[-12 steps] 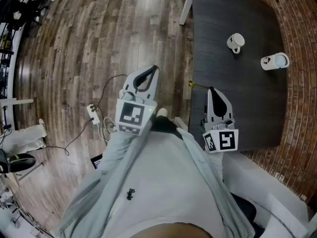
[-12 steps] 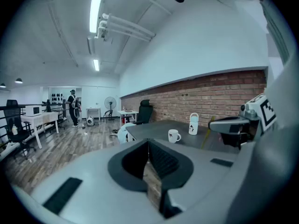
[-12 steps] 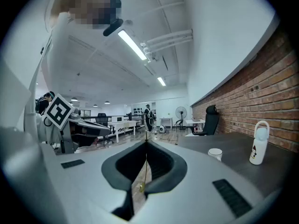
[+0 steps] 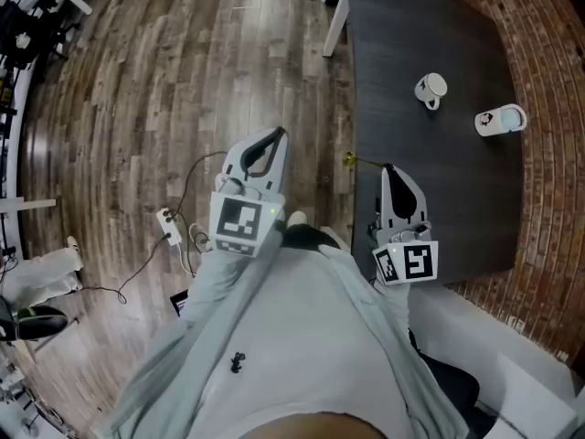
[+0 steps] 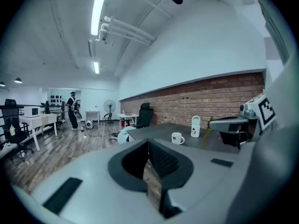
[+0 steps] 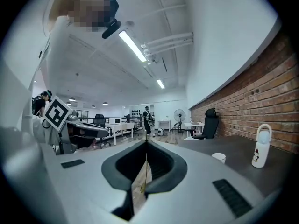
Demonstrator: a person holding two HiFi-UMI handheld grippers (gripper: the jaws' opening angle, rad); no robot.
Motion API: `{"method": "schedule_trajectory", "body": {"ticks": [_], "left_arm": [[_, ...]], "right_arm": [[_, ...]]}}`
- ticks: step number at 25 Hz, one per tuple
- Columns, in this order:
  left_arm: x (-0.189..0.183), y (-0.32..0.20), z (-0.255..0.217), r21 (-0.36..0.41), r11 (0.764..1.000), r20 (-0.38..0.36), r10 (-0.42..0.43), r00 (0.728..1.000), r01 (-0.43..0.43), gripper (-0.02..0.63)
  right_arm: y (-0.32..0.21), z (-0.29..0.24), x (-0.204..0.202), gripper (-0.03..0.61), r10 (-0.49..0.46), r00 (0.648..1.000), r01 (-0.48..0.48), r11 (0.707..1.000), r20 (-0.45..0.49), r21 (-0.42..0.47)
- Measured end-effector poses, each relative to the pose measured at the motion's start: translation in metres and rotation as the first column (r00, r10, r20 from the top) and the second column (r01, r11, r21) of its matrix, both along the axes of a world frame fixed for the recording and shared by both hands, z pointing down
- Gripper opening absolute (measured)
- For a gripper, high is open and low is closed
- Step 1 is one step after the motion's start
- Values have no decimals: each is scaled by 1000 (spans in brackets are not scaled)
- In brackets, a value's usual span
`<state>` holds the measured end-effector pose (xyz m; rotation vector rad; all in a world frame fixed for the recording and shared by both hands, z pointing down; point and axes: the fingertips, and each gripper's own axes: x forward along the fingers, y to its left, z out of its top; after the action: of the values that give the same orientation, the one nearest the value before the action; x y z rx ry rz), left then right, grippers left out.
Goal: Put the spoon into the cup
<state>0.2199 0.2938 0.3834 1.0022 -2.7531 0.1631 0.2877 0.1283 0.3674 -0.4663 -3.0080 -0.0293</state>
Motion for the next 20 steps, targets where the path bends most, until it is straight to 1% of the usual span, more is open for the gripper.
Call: {"method": "schedule_trajectory", "body": {"ticks": [4,8,13,16,20], "left_arm": [[-11,5,3,7,1000,6,5,1000,-5,20],[-22,9,7,23,1000,-1,-18,1000,18,20],[-46,5,16,29,999,-17,-14,1000,14,20],[-67,-1,22,23,1000,-26,-16,1000,16,20],[-105,-8,23,13,1000,-25,-27,999,27,20]], "right_arm": [[5,3,-13,20,4,1000,-4,1000,3,5],[12,4,-30,20,-24,1000,24,1000,-2,7],[10,6,-59,20,-27,1000,27,999,-5,16],[4,16,-81,20,-27,999,28,1000,-23,7],[-5,21,-120,20,-33,999,33,999,-34,-12]]}}
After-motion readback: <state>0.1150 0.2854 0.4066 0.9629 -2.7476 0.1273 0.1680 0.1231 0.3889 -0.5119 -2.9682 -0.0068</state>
